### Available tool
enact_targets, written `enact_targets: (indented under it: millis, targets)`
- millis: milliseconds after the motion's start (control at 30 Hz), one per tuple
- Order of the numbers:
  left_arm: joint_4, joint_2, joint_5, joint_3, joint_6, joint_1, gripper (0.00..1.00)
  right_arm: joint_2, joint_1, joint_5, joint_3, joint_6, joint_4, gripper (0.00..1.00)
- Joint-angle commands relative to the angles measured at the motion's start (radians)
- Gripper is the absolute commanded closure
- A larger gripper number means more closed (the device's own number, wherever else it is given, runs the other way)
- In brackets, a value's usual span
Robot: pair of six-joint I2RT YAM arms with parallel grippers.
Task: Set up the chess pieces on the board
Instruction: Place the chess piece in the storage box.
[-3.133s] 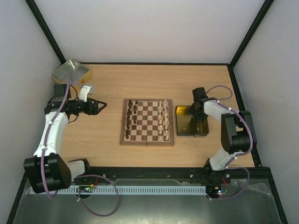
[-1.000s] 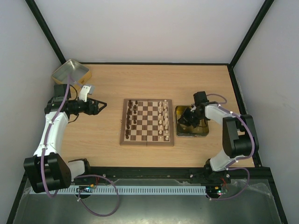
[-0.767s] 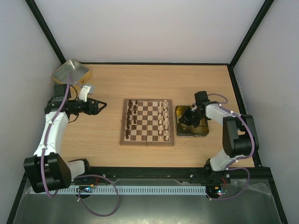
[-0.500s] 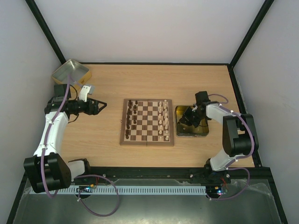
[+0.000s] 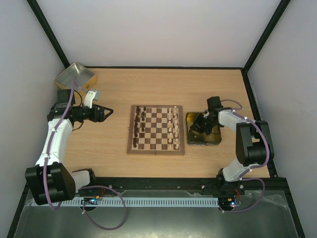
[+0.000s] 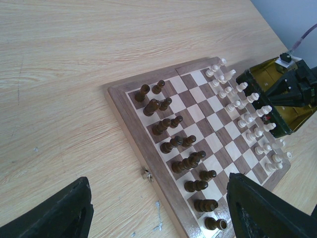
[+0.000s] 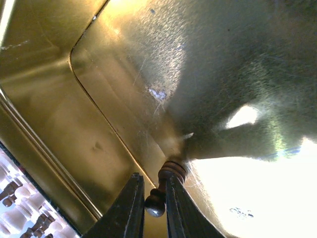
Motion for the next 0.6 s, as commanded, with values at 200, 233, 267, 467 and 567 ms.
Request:
enact_targets:
  millis: [200, 233, 267, 467, 567]
  targets:
    - [0.002, 0.009, 0.006, -0.012, 0.004, -0.003, 0.26, 0.013, -0.007, -0.001, 0.027, -0.016, -0.024, 0.86]
    - [0.002, 0.009, 0.006, -0.012, 0.004, -0.004, 0.26, 0.012, -0.007, 0.000, 0.027, -0.018, -0.026, 0.85]
    - [0.002, 0.010, 0.006, -0.013, 0.003, -0.004, 0.26, 0.009, -0.007, 0.000, 0.027, -0.022, -0.029, 0.84]
    - [0.003, 0.006, 0.005, -0.012, 0.004, -0.004, 0.26, -0.039, -0.006, 0.153, 0.082, -0.093, -0.131, 0.81]
    - [0.002, 0.004, 0.005, -0.012, 0.004, -0.005, 0.26, -0.067, -0.002, 0.250, 0.115, -0.125, -0.174, 0.81]
